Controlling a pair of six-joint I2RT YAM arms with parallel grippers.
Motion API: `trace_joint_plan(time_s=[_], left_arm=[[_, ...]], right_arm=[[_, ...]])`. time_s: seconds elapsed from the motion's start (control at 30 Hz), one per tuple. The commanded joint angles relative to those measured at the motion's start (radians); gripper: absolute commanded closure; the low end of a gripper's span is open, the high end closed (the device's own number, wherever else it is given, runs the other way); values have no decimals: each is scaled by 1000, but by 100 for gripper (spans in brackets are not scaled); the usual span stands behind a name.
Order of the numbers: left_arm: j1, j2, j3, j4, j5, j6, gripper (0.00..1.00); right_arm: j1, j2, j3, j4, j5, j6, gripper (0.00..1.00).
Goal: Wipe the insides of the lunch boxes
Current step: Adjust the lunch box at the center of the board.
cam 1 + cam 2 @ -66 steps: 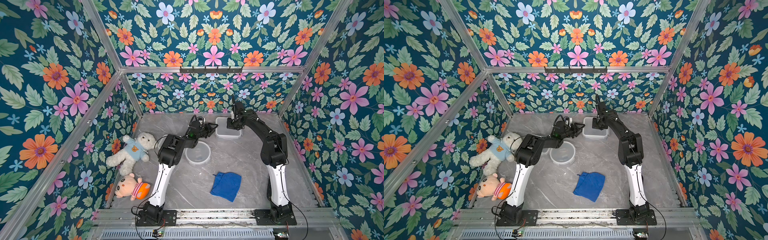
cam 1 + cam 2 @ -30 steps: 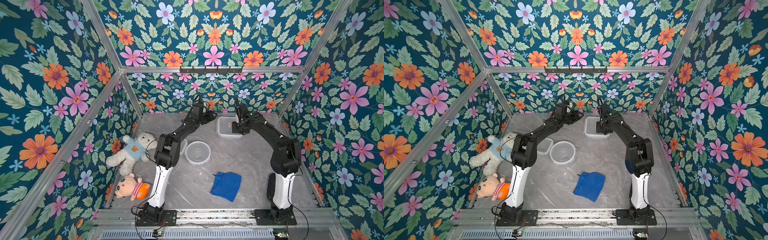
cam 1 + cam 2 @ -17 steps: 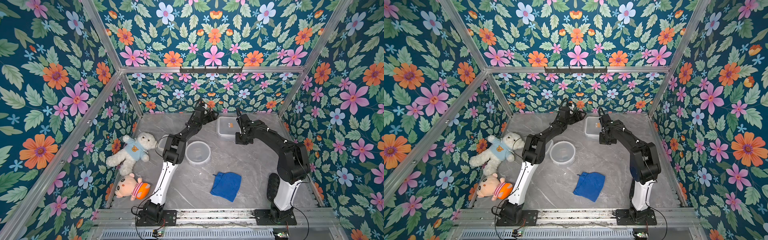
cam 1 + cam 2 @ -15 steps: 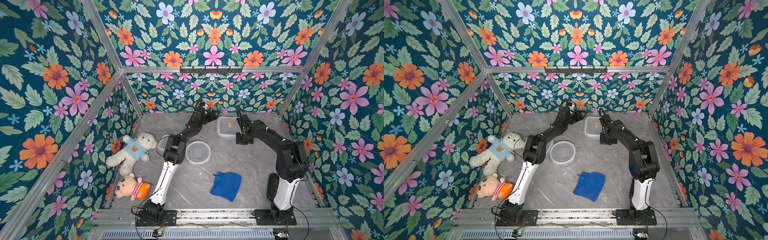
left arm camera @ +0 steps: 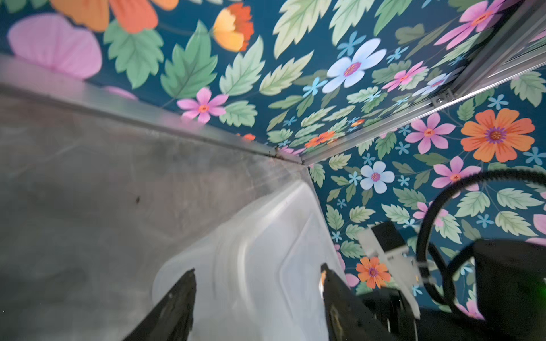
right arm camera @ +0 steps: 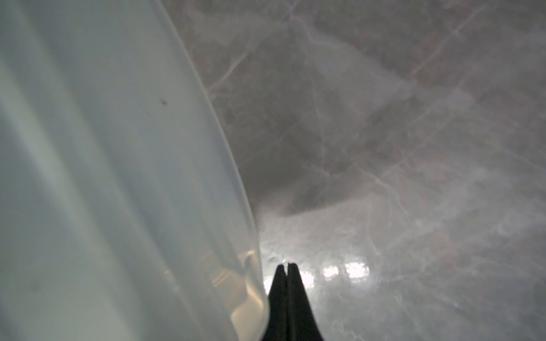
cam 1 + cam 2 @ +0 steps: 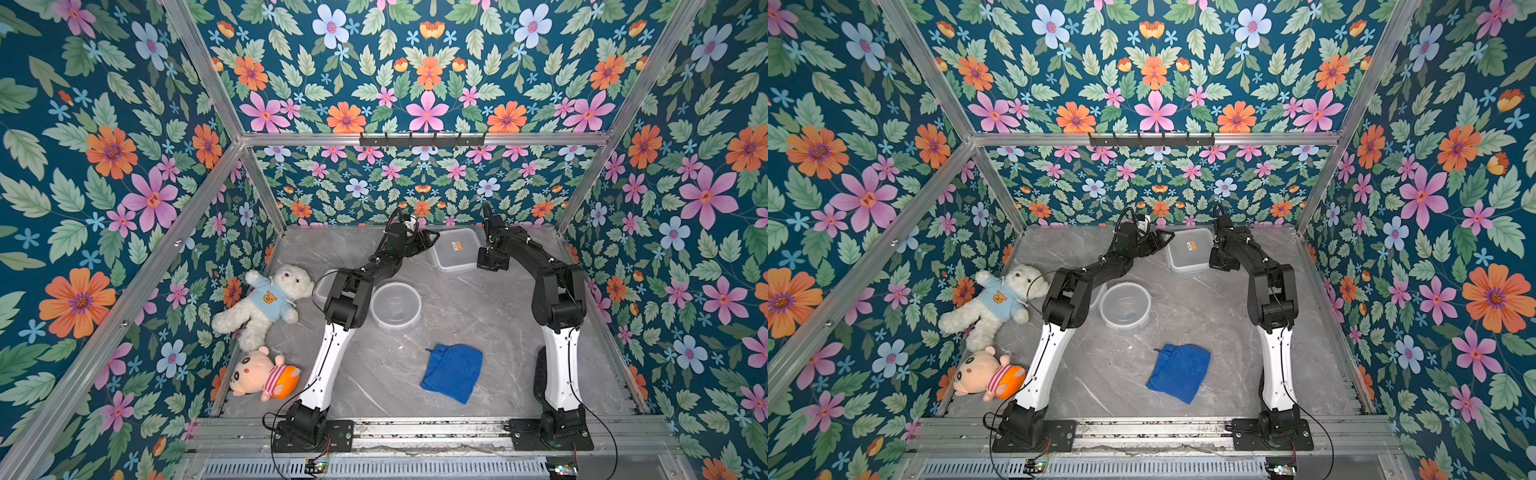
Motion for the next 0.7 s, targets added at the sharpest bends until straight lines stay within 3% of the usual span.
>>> trace_joint_plan(time_s=[0.0, 0.3, 0.53, 0.67], left_arm=[[-9, -70, -87, 63, 78, -10, 39], [-56, -312, -405, 60, 89, 7, 44], [-74, -402, -544, 22, 66, 4, 44], [-75, -430, -590, 41, 69, -17, 44]], right_arm=[[-3, 58, 97, -43, -30, -24, 100], [-8, 184, 356, -119, -45, -43, 100], [-11, 142, 348, -56, -59, -54, 100], [-12, 70, 245, 13, -54, -69, 100]])
